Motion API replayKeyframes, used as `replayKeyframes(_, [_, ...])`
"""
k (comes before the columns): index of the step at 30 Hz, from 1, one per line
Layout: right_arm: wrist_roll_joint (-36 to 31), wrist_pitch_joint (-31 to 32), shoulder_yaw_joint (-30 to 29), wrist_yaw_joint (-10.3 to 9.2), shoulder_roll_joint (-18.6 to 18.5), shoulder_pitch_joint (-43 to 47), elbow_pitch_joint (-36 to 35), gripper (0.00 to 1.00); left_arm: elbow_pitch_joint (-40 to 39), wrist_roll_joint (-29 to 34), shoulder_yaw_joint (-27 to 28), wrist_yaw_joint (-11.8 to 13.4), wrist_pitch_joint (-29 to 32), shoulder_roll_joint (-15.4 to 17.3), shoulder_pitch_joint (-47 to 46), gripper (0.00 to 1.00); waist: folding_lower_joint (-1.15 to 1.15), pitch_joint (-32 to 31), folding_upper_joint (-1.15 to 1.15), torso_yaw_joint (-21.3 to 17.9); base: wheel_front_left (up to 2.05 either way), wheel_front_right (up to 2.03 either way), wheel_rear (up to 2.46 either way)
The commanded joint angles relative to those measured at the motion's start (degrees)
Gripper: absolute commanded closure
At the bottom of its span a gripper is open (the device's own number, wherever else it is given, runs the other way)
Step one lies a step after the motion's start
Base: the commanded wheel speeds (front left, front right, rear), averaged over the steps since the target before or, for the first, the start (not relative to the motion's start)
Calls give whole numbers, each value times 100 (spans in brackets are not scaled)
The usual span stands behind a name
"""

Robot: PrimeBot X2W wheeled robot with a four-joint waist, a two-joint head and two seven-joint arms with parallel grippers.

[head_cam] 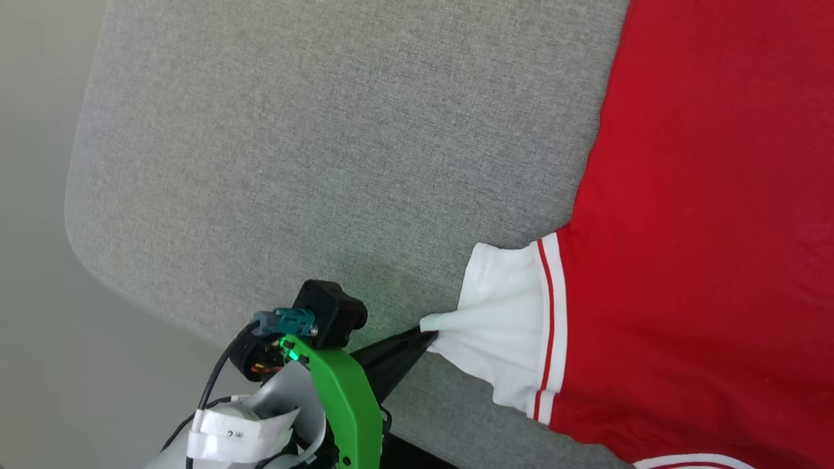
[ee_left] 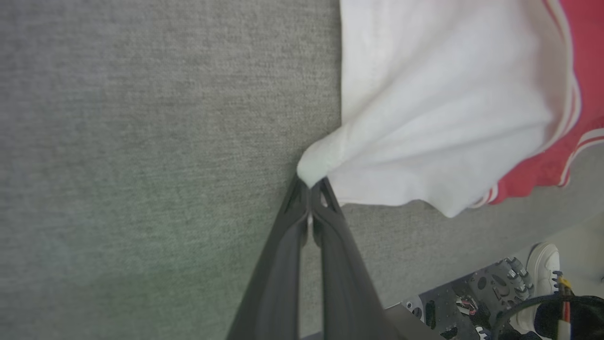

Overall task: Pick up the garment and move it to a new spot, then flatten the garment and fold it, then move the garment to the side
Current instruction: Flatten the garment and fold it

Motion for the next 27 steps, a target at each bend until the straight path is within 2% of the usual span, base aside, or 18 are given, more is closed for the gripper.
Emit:
replayKeyframes(1, [67,74,109,-4,58,392,230,100,93,25,28,36,-9,-4,-84,100,-1,-55,0,-43,0,0,0])
replayKeyframes(13, [353,-398,100,-4,80,1218,349,100,92,-75,167,215,7,88,6,100,-1,-716,0,-569,0,0,0])
replayKeyframes(20, [611,-723,24,-4,124,2088,321,100,168,-166,256,361,56,180,127,100,-1,-1296,0,-972,0,0,0])
replayKeyframes(27, [932,-1155,-186,-4,340,3179,180,100,322,-302,333,496,8,229,383,100,-1,-1952,0,-1383,0,0,0])
